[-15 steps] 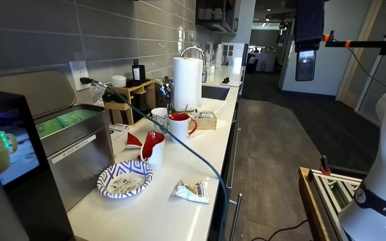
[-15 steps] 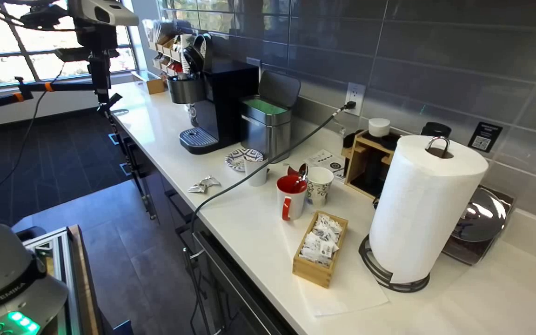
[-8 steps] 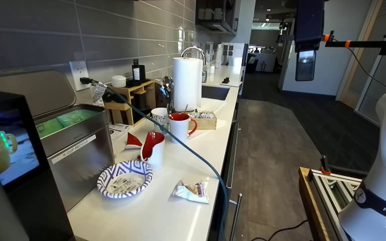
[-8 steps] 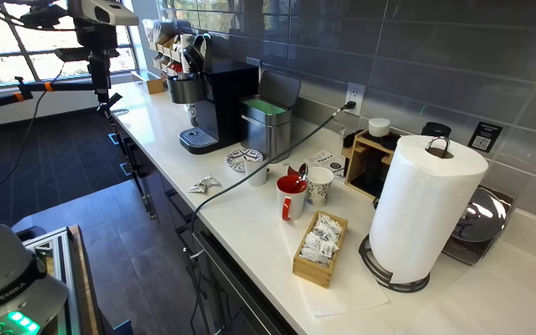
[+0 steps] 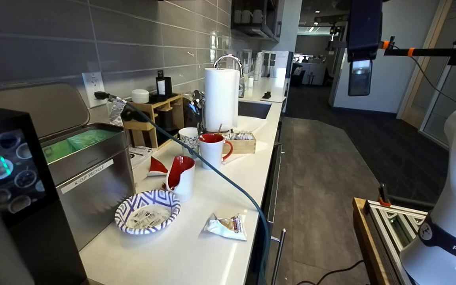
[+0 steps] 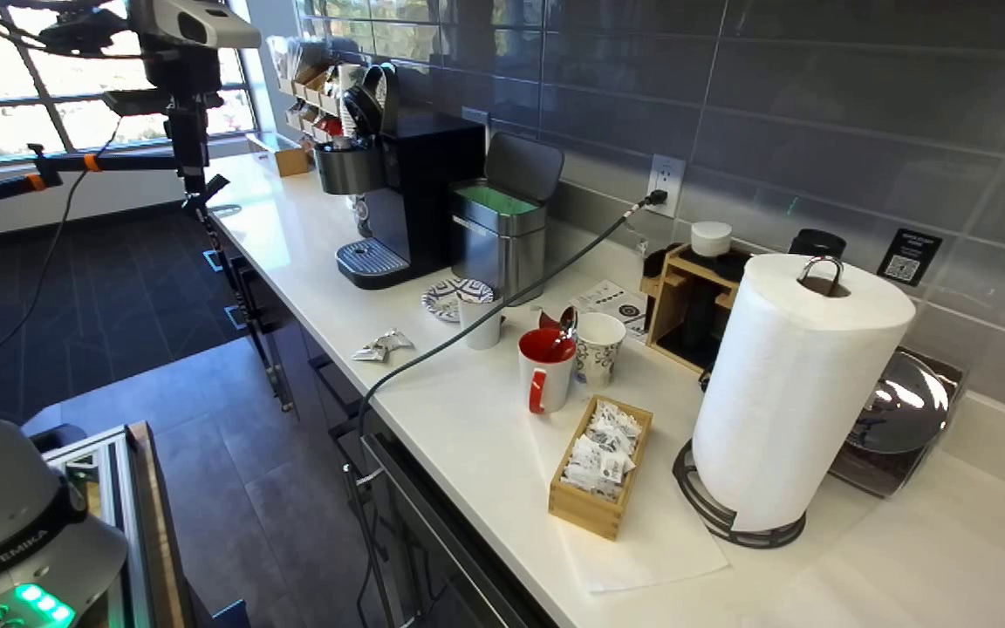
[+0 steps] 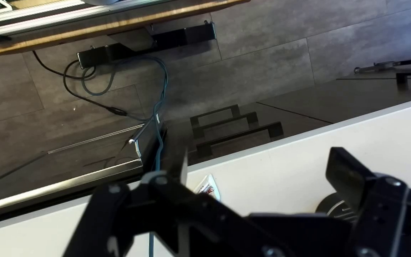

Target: Pick up the broken piece of the mug from the back of the counter and put it in the broken mug.

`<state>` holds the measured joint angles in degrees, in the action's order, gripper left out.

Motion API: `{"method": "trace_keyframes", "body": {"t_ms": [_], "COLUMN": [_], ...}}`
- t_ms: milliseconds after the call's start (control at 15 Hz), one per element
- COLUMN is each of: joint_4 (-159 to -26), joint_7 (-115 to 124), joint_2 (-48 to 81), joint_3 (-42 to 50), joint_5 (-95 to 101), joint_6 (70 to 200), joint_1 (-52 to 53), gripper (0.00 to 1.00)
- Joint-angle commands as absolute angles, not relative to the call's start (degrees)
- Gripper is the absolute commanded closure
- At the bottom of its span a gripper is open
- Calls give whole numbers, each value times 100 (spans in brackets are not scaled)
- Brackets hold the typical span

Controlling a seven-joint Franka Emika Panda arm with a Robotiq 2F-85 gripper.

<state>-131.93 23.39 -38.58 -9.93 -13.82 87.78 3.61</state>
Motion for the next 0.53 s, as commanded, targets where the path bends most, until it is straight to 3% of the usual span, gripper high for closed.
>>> {"method": "trace_keyframes", "body": {"t_ms": [0, 467], "joint_4": [-13081, -12587], "joint_7": [2405, 2737], "joint_2": [-3330, -1525], "joint_3": [-1273, -2081], "joint_5": [-1528, -64], "joint_6": [9438, 12119], "joint_1": [295, 283], "gripper": [0, 0]}}
